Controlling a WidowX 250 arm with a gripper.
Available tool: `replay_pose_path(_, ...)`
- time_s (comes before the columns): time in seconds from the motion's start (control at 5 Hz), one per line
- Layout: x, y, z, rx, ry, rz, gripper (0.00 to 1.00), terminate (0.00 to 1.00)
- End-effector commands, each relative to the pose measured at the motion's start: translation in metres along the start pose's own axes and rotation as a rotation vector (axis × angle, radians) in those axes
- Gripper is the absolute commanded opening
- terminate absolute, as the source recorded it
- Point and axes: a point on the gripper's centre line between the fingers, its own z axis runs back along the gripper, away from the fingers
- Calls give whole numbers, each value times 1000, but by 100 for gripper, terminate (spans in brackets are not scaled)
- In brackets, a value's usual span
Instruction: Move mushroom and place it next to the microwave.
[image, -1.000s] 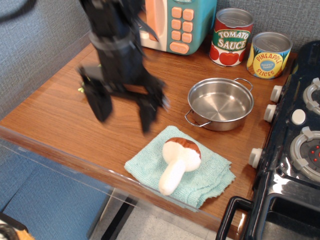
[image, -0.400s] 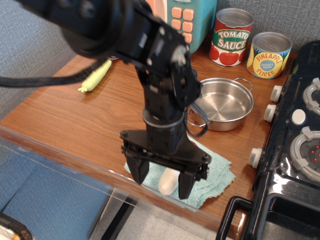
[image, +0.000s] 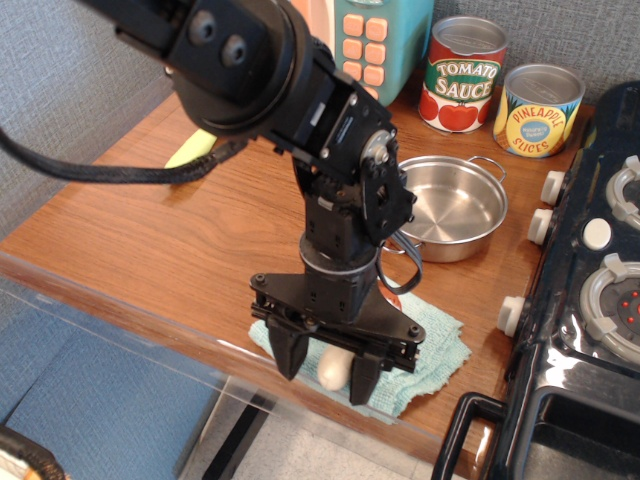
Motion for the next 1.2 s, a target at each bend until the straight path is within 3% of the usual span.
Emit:
replay_pose_path(0.0, 34, 10, 87, -121, -201, 27, 0, 0)
replay_pose_path(0.2, 69, 40, 108, -145, -247, 107, 0, 0)
replay_pose_path(0.4, 74, 27, 93, -138, -182, 20, 100, 0)
replay_pose_path(0.6, 38, 7, 79, -123, -127, -90, 100, 0)
replay_pose_path(1.0, 16, 3, 43, -59, -35, -123, 100, 0)
